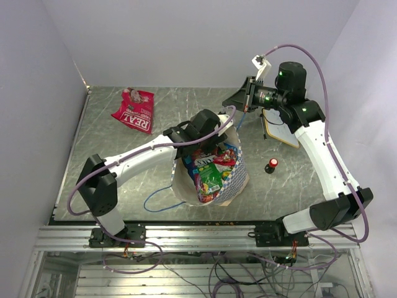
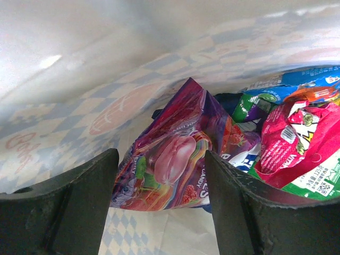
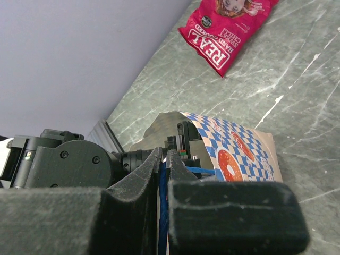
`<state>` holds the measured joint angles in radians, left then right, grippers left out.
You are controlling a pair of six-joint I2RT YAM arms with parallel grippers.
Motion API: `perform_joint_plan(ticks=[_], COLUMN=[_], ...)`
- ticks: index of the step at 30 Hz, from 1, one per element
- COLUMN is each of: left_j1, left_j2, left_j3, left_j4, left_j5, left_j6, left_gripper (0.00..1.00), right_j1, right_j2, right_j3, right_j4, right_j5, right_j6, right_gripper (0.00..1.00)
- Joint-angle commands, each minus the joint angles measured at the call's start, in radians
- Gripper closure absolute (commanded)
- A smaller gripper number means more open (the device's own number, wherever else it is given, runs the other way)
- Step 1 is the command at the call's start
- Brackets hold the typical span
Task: Take the snacks out of the paper bag
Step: Take out the snack from the paper bag.
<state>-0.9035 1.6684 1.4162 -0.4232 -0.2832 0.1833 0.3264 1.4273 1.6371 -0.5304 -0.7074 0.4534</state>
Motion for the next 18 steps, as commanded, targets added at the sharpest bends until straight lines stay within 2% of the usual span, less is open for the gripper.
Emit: perform_joint_plan(ticks=[1, 6, 10, 12, 15, 18], left_j1=[0.007, 0.007, 0.007, 0.007, 0.003, -0.007], left_j2=[0.04, 0.061, 0.063, 0.064, 0.042, -0.007], left_j3=[-0.017, -0.038, -0.043, -0.034, -0.021, -0.017], left_j4=[0.001, -0.016, -0.031, -0.046, -0.06, -0.071], left_j5=[0.079, 0.09, 0.083, 0.076, 0.056, 0.052], left_j6=[0.007, -0.013, -0.015, -0.018, -0.026, -0.036], left_gripper=[0.25, 0.31, 0.41, 0.51, 0.75, 0.87], right_j1=[0.013, 0.013, 0.013, 0.013, 0.013, 0.013], right_j2=[-0.065, -0.073, -0.077, -0.08, -0.083, -0.087], right_j3=[0.019, 0.009, 0.004, 0.002, 0.0, -0.004], right_j4=[0.108, 0.111, 0.109, 0.109, 0.105, 0.101], right_j5=[-0.083, -0.078, -0.078, -0.076, -0.072, -0.063], right_j6=[0.027, 0.025, 0.021, 0.017, 0.013, 0.008], right_gripper=[1.0, 1.0, 1.0, 1.0, 1.0, 1.0])
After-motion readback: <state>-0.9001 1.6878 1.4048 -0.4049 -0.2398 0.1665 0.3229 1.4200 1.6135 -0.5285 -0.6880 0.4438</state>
